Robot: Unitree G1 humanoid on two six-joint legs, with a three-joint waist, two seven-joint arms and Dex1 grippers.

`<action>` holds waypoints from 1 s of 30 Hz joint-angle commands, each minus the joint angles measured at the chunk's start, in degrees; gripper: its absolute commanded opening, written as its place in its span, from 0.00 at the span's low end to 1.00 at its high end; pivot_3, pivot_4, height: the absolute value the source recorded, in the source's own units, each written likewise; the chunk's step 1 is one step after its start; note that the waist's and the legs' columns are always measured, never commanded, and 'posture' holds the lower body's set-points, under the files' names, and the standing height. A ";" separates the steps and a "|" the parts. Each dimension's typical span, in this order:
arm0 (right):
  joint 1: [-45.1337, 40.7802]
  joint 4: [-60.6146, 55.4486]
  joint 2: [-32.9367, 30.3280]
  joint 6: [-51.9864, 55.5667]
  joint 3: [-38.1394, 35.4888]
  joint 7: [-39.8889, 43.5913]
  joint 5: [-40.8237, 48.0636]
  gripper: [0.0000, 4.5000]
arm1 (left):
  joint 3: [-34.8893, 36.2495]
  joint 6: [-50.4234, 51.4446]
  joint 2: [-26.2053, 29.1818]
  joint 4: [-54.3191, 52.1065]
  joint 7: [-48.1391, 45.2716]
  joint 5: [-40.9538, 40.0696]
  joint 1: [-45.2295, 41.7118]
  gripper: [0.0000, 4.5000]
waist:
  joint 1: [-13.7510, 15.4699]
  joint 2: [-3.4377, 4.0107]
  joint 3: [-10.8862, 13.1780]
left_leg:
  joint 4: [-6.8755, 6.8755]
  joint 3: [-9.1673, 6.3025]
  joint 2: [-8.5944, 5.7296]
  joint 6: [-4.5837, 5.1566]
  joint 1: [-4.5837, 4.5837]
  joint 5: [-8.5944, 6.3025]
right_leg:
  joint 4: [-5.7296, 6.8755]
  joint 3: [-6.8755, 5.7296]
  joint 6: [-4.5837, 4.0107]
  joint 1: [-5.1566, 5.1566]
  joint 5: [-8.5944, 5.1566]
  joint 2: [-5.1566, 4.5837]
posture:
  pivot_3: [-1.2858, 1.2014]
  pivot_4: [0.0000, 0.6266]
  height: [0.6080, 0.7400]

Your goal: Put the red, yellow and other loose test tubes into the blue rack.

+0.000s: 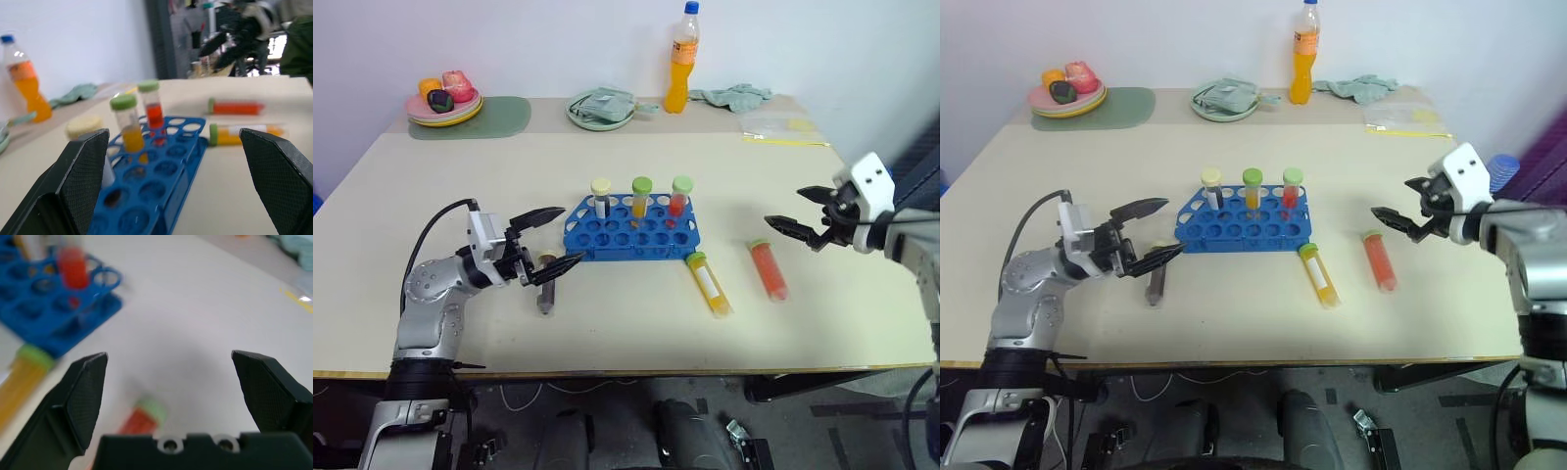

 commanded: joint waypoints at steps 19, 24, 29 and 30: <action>-16.45 7.39 4.24 45.59 5.73 -39.90 27.37 1.00 | -1.78 -0.83 -1.82 -4.32 1.67 0.06 3.23 0.97 | -0.39 0.03 -0.11 | -0.05 0.08 0.03 0.07 -0.18 -0.04 | -0.03 0.08 -0.04 -0.25 0.06 0.02 | 0.52 0.24 1.00; -15.01 6.08 5.88 45.59 4.62 -49.11 35.76 1.00 | -1.50 -0.55 -1.72 -5.58 2.32 -0.10 4.21 0.97 | -0.59 0.03 -0.11 | -0.05 0.09 0.03 0.07 -0.18 -0.04 | -0.04 0.09 -0.05 -0.25 0.06 0.02 | 0.52 0.24 1.00; -14.58 8.67 9.52 45.59 0.88 -59.93 40.58 1.00 | -1.53 -0.49 -1.62 -6.75 2.76 -0.02 5.26 0.97 | -1.20 0.03 -0.11 | -0.05 0.06 0.05 0.08 -0.19 -0.04 | -0.04 0.08 -0.05 -0.24 0.06 0.04 | 0.52 0.24 1.00; -14.59 8.50 10.13 45.59 0.43 -61.70 40.93 1.00 | -1.55 -0.45 -1.59 -6.97 2.86 0.01 5.40 0.97 | -1.34 0.03 -0.11 | -0.05 0.06 0.05 0.08 -0.20 -0.04 | -0.04 0.08 -0.05 -0.24 0.06 0.04 | 0.52 0.24 1.00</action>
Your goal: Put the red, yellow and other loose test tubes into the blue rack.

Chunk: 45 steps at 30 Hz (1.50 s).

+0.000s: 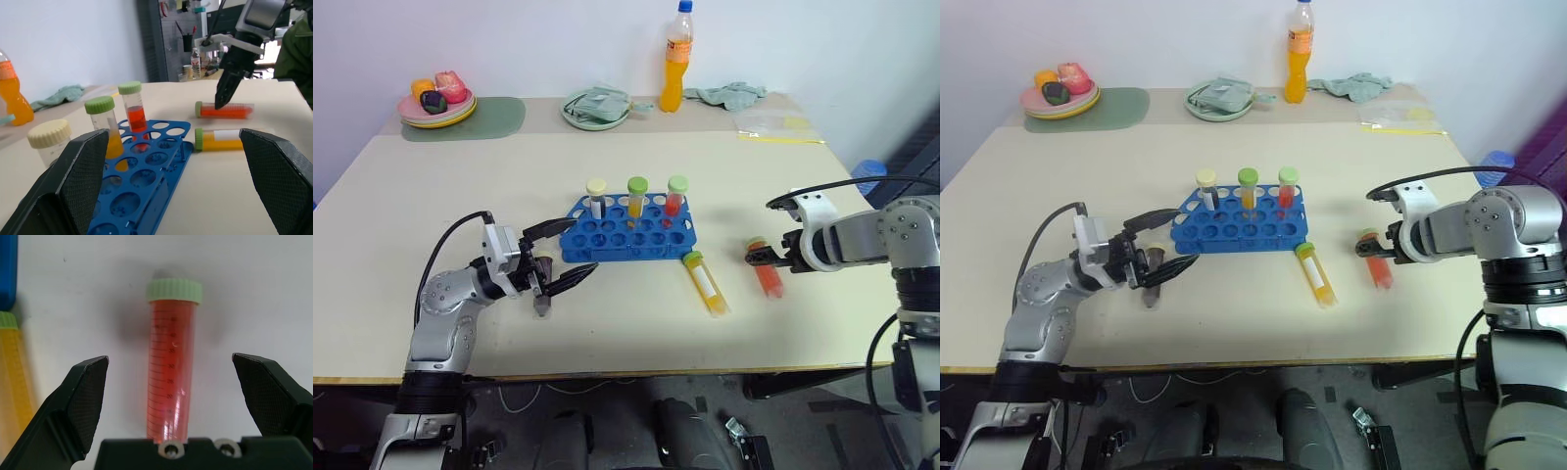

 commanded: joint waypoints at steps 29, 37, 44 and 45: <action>-0.23 -4.67 2.70 0.33 -2.65 -4.58 0.93 0.17 | 1.20 -0.49 1.26 -3.57 2.01 -0.90 2.32 1.00 | -0.57 0.01 0.00 | -0.03 -0.02 0.01 0.04 -0.01 -0.02 | -0.03 0.00 -0.14 0.00 -0.09 0.02 | 0.52 0.24 1.00; 8.52 -30.83 -1.18 -32.41 -3.48 19.05 -9.94 0.17 | 2.56 -1.35 2.61 -1.45 0.70 -1.20 1.71 1.00 | -0.61 -0.13 -0.09 | -0.08 -0.05 0.08 0.17 -0.06 -0.10 | -0.07 -0.03 0.01 -0.10 -0.03 0.09 | 0.52 0.24 1.00; 22.08 -39.08 14.47 -53.19 -4.22 20.55 -16.78 0.17 | 3.01 -1.19 3.35 0.56 0.09 -1.48 -0.77 1.00 | -0.41 -0.27 -0.17 | -0.01 -0.04 0.05 0.23 -0.09 -0.13 | -0.06 -0.03 0.02 -0.07 -0.03 0.04 | 0.52 0.24 1.00; 23.81 -39.41 17.58 -57.52 -3.85 20.88 -18.57 0.17 | 3.08 -1.06 3.37 0.56 0.16 -1.47 -1.03 1.00 | -0.44 -0.26 -0.17 | -0.01 -0.06 0.05 0.23 -0.08 -0.13 | -0.04 -0.04 0.03 -0.06 -0.03 0.06 | 0.52 0.24 1.00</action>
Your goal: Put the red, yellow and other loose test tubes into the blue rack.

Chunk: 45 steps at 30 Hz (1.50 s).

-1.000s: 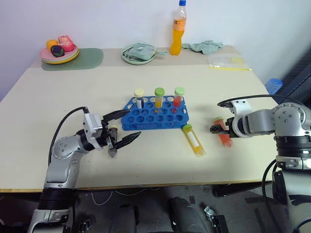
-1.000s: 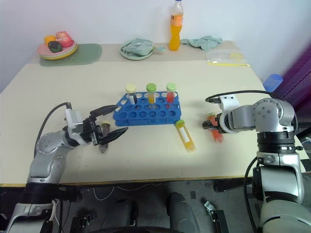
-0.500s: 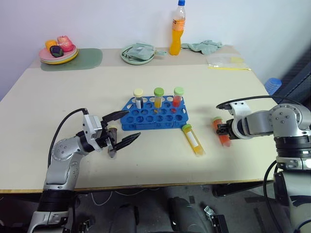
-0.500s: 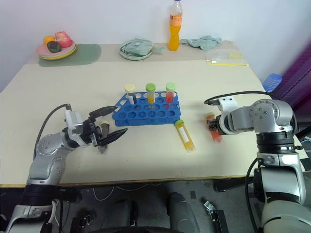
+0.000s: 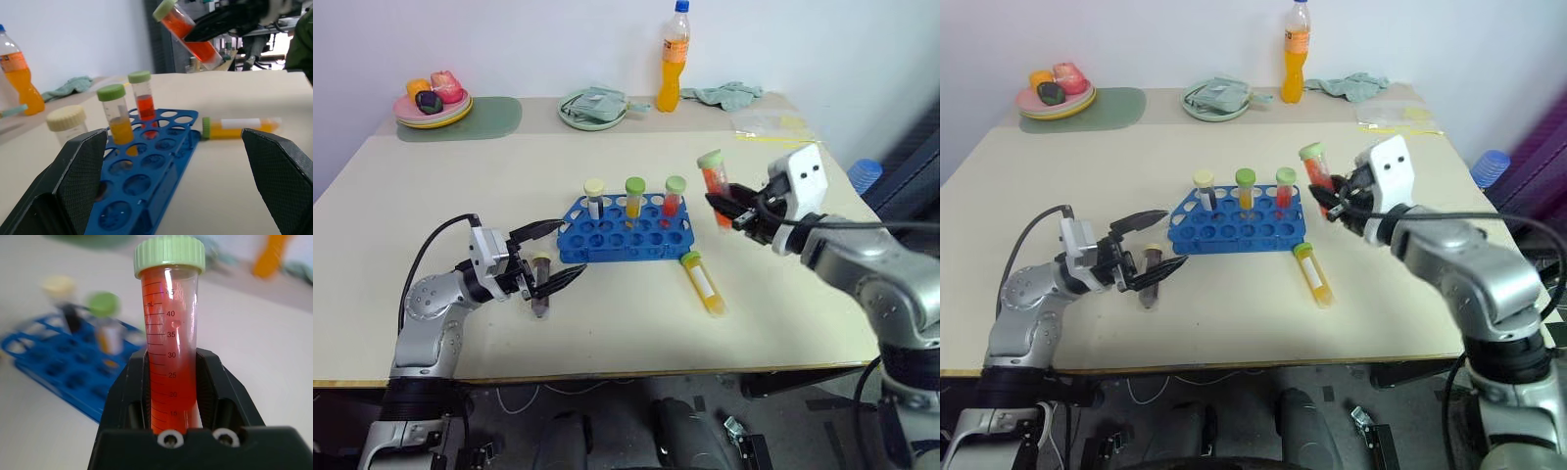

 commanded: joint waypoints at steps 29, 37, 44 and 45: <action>3.80 42.18 31.51 -66.88 6.32 1.14 -33.56 0.17 | 3.01 7.00 6.22 -6.09 1.23 -3.24 -1.40 1.00 | -0.24 0.09 0.04 | -0.06 0.07 0.00 -0.01 0.17 0.00 | 0.09 0.02 -0.20 0.03 -0.08 -0.02 | 0.52 0.24 1.00; 4.93 42.53 32.27 -68.19 6.49 1.92 -33.89 0.17 | 3.07 7.66 6.71 -6.02 0.91 -3.36 -1.82 1.00 | -0.27 0.09 0.04 | -0.06 0.06 0.00 -0.01 0.19 0.00 | 0.11 0.02 -0.20 0.04 -0.08 -0.02 | 0.52 0.24 1.00; 5.92 39.87 33.52 -67.42 8.06 2.84 -34.10 0.17 | 3.06 7.73 7.13 -5.77 0.60 -3.56 -2.04 1.00 | -0.28 0.09 0.04 | -0.06 0.06 0.00 -0.01 0.20 0.00 | 0.13 0.02 -0.20 0.04 -0.08 -0.02 | 0.52 0.24 1.00; 6.14 39.80 33.68 -67.44 8.36 2.89 -34.28 0.17 | 3.01 7.81 7.11 -5.90 0.63 -3.59 -2.11 1.00 | -0.28 0.09 0.04 | -0.06 0.06 0.00 -0.01 0.20 0.00 | 0.13 0.02 -0.20 0.04 -0.08 -0.02 | 0.52 0.24 1.00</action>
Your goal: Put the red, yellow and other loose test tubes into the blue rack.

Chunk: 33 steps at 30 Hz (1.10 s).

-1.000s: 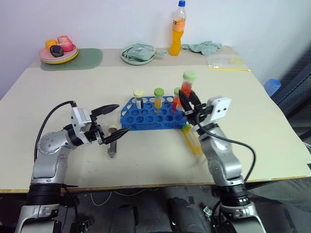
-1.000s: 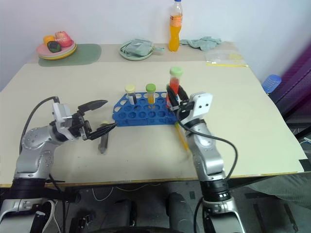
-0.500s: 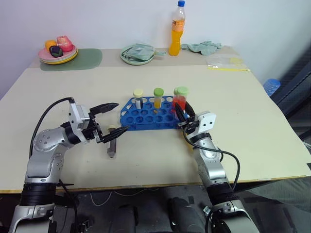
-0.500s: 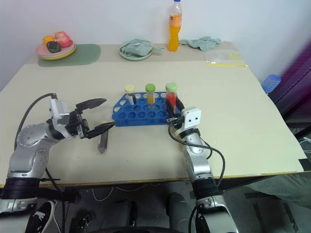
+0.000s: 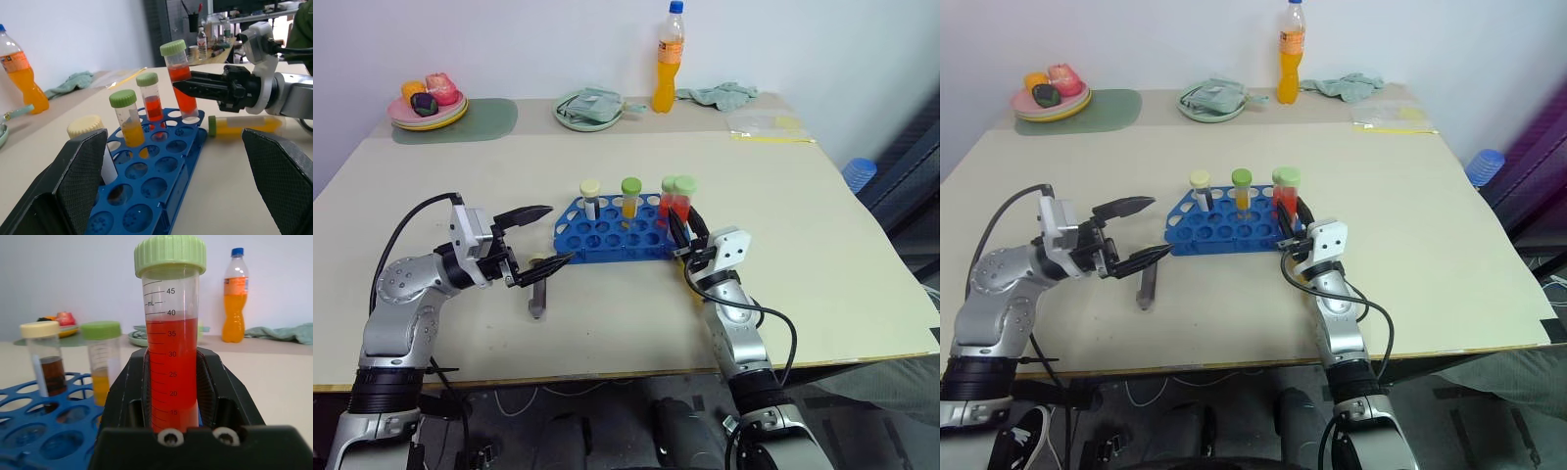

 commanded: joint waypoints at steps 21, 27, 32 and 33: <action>0.05 0.59 -0.96 -2.16 -1.06 0.28 -1.48 0.17 | 2.59 0.90 1.30 -1.95 -1.13 -1.33 -0.38 1.00 | 0.04 0.00 0.00 | 0.00 0.00 0.00 0.00 0.01 0.00 | 0.00 0.00 -0.01 0.01 0.00 -0.01 | 0.52 0.24 1.00; -0.37 0.96 -0.67 -2.25 -1.05 -0.02 -1.62 0.17 | 2.46 0.68 1.02 -1.11 -1.64 -1.11 -1.00 1.00 | 0.07 0.00 0.00 | 0.00 0.01 0.00 -0.01 0.02 0.00 | 0.00 0.00 -0.01 0.02 0.00 -0.01 | 0.52 0.24 1.00; -0.07 1.42 0.29 -2.58 -0.23 0.06 -1.81 0.17 | 2.54 0.62 1.06 -0.74 -1.96 -1.08 -1.03 1.00 | 0.04 0.00 0.00 | 0.00 0.00 0.00 0.00 0.02 0.00 | 0.00 0.00 -0.01 0.02 0.00 0.00 | 0.52 0.24 1.00; -0.16 1.58 0.53 -2.69 -0.11 -0.06 -1.98 0.17 | 2.59 0.59 1.11 -0.60 -2.06 -1.06 -1.05 1.00 | 0.02 0.00 0.00 | 0.00 0.00 0.00 0.00 0.02 0.00 | 0.01 0.00 0.00 0.02 0.00 0.00 | 0.52 0.24 1.00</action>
